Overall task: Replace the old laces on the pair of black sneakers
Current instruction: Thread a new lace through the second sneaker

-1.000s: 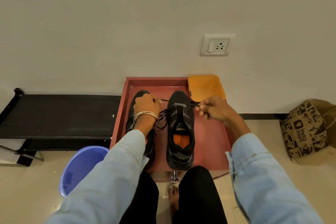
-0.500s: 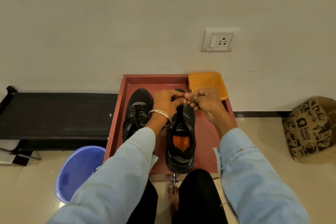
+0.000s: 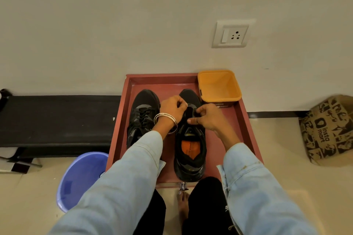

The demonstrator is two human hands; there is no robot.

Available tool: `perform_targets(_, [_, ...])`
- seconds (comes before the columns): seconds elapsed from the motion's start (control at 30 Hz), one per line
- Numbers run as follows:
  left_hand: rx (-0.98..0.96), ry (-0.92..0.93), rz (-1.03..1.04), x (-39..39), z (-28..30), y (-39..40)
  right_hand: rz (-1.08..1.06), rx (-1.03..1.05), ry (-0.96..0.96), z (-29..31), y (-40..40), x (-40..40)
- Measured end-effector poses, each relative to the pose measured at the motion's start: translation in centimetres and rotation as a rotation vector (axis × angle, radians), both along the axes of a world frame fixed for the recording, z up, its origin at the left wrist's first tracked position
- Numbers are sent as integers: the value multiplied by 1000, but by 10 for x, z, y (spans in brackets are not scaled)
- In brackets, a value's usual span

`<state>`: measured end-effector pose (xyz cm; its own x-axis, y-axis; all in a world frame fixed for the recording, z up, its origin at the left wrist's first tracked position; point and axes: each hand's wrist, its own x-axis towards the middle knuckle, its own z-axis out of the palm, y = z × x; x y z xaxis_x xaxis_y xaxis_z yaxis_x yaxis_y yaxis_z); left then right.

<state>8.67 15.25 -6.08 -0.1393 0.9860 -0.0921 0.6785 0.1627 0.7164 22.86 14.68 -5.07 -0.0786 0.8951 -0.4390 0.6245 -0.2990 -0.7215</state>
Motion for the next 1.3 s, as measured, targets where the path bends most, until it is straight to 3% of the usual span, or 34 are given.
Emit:
perform_targets(0.17, [-85,250,-93,16,-12,2,-73,-33,62,-1,-6,1])
perform_targets(0.43, [-188,207,24,24,-18,3,-157,-54,197,-5,-7,7])
perform_targets(0.57, [-175,292,-45,27,-15,1,-152,-49,233,-6,-7,9])
perform_targets(0.8, [-120,70,40,26,-24,-4,-133,-42,277,-15,-8,15])
perform_targets(1.13, [-138,-21,209,36,-38,-5,-50,-124,311,-13,-2,22])
perform_targets(1.3, [-135,-56,281,40,-36,-3,68,-150,216,-9,6,30])
